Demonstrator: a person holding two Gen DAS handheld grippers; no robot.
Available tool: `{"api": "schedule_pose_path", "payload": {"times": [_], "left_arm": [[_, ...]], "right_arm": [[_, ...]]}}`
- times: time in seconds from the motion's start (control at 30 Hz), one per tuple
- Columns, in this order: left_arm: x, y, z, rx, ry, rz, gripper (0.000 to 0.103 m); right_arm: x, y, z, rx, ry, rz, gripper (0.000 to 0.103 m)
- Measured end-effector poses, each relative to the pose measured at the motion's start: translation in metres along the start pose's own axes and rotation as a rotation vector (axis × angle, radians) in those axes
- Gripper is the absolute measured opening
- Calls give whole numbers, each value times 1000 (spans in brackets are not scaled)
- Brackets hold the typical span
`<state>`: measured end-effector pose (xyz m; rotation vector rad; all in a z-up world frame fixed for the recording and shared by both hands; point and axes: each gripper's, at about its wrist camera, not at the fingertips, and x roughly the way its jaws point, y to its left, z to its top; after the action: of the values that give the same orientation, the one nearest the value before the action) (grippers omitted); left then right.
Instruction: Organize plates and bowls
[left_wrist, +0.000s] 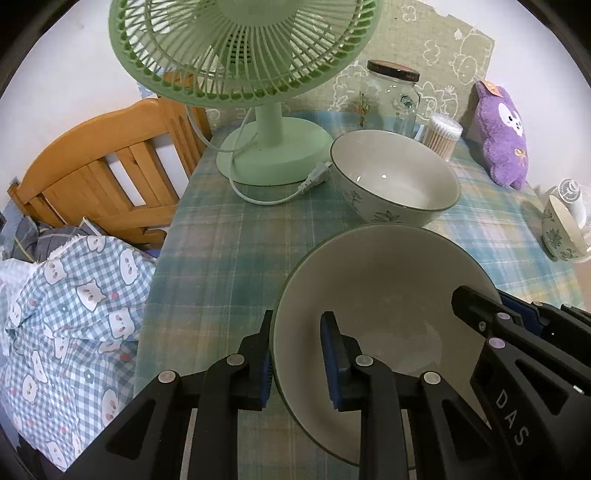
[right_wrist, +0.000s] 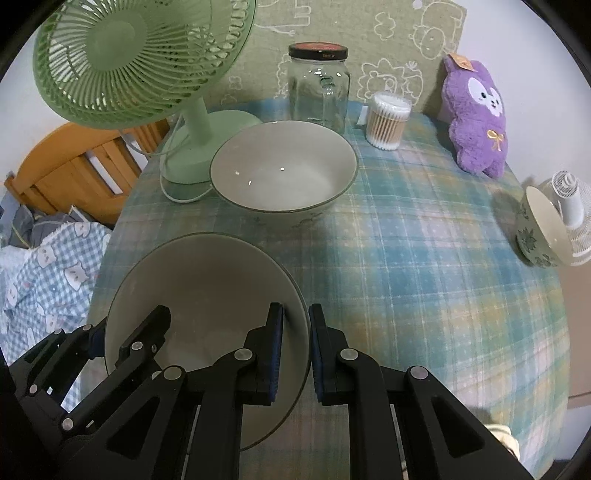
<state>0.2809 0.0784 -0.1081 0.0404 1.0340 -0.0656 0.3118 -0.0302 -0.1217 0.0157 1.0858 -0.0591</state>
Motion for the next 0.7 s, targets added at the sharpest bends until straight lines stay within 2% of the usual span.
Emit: {"api": "schedule_pose_path", "payload": {"times": [0.37, 0.7], "left_arm": [[-45, -1, -24, 12, -35, -22, 21], [-74, 0, -68, 30, -32, -46, 21]], "right_arm": [[-45, 2, -28, 12, -36, -11, 17], [-80, 5, -80, 32, -57, -38, 17]]}}
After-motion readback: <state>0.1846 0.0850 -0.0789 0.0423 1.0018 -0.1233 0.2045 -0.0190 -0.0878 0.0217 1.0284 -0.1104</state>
